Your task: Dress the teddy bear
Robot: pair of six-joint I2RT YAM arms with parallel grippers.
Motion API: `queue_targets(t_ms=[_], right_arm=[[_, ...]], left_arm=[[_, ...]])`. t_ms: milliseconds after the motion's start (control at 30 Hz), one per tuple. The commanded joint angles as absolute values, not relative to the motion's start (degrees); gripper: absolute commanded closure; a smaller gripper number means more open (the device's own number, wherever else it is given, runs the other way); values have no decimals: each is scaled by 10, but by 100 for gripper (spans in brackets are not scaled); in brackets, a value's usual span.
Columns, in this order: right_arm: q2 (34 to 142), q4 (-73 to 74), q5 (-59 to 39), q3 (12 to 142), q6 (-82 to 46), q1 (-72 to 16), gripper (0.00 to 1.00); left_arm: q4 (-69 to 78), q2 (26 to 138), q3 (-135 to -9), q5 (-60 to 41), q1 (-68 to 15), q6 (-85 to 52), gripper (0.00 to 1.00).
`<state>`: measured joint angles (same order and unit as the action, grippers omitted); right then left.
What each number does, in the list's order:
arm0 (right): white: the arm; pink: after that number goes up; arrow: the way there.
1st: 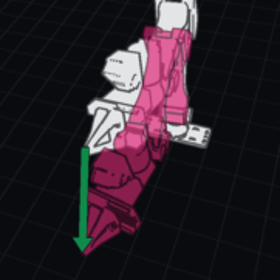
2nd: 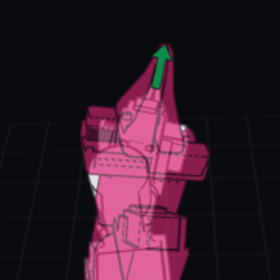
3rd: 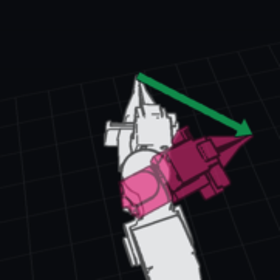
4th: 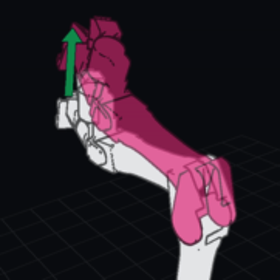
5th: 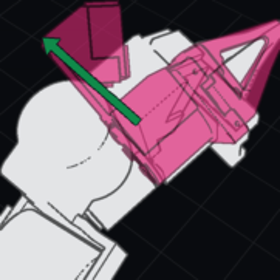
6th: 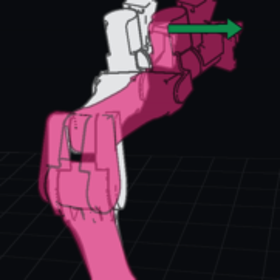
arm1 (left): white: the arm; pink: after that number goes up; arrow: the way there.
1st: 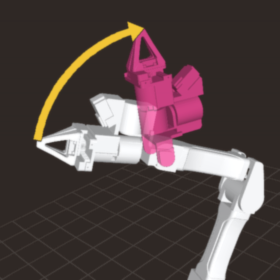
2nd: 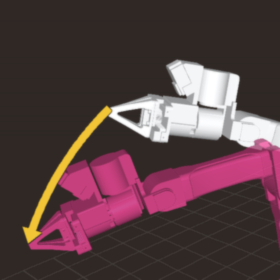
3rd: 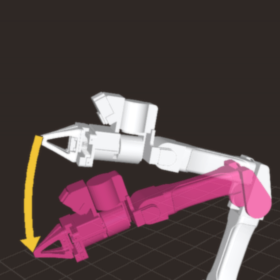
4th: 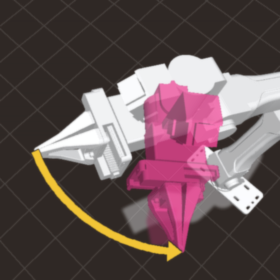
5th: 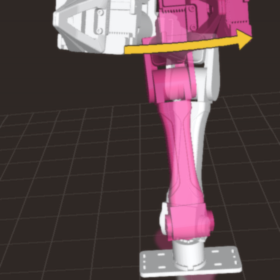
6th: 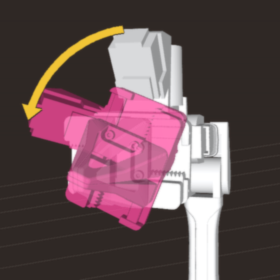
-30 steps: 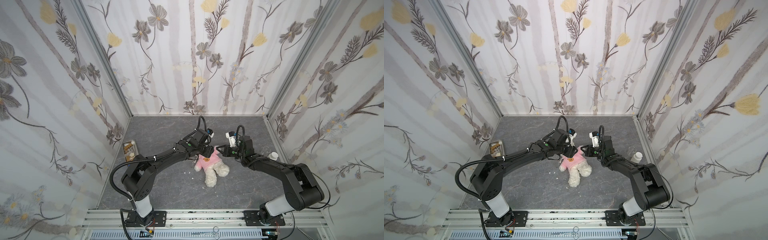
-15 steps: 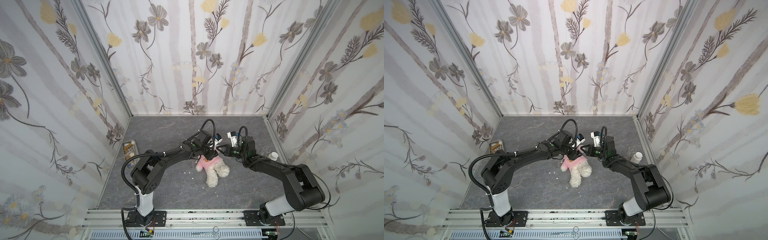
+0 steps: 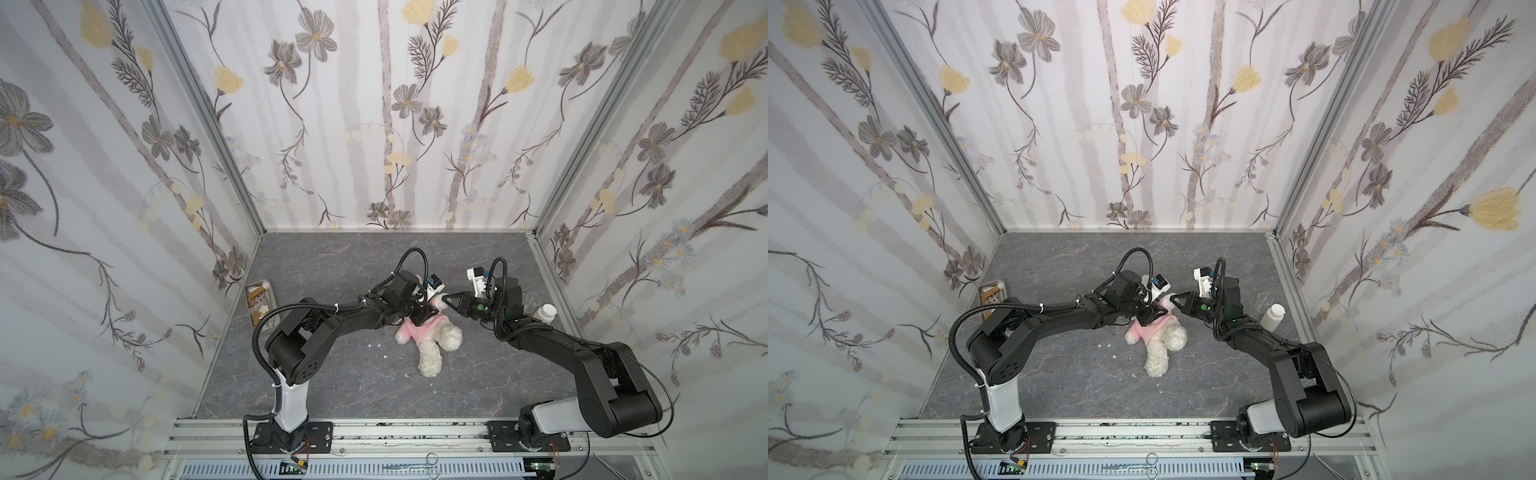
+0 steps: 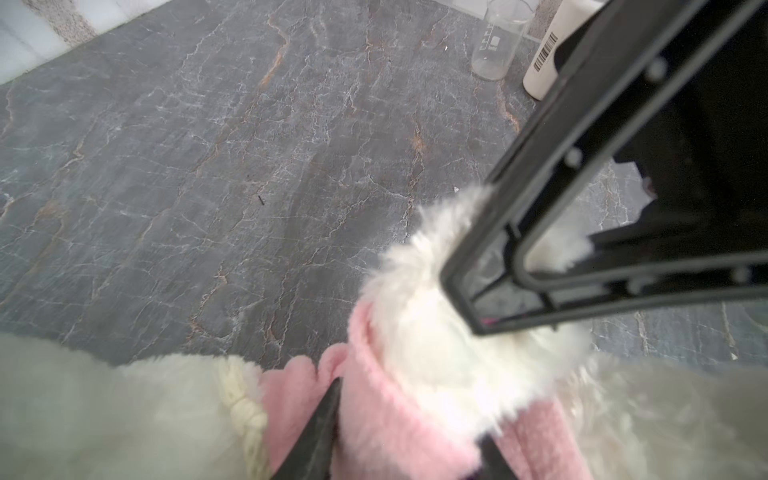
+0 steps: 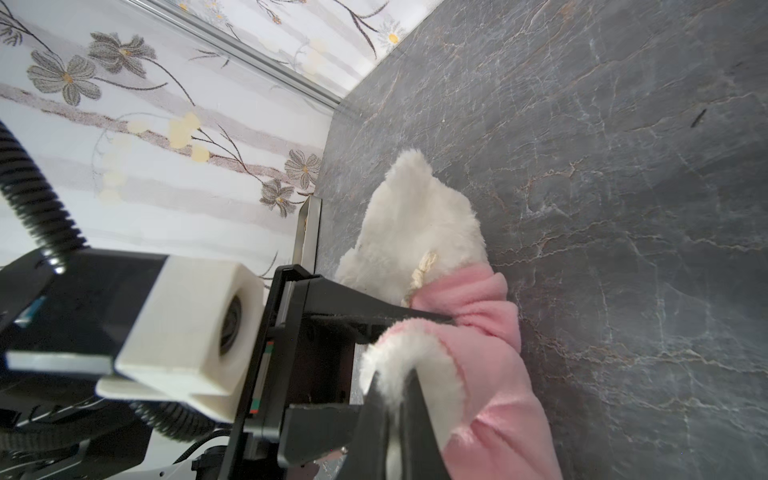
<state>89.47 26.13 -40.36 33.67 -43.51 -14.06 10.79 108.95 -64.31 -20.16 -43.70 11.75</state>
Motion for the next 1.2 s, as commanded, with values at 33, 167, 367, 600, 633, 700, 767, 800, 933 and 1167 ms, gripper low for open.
queue_targets(t_ms=[33,167,367,600,633,700,767,800,933,1167], right_arm=[[883,369,-392,338,-457,-133,100],[896,403,-400,328,-474,-134,100],[927,423,-422,322,-476,-145,100],[939,423,-433,323,-474,-150,100],[940,422,-433,323,-474,-150,100],[940,422,-435,325,-475,-152,100],[942,420,-437,328,-476,-154,100],[943,420,-437,328,-479,-154,100],[946,423,-439,326,-483,-157,100],[945,430,-441,324,-491,-161,100]], left_arm=[[-22,1091,-619,-124,-430,115,57],[-22,1071,-630,-136,-432,116,49],[-20,1033,-684,-168,-442,150,41],[-20,1053,-711,-174,-446,235,37],[-19,1057,-712,-182,-446,255,37],[-18,1068,-721,-195,-446,271,38],[-16,1082,-737,-203,-446,273,40],[-14,1089,-737,-206,-446,273,41],[-7,1100,-771,-215,-446,259,41],[5,1101,-766,-230,-445,248,43]])
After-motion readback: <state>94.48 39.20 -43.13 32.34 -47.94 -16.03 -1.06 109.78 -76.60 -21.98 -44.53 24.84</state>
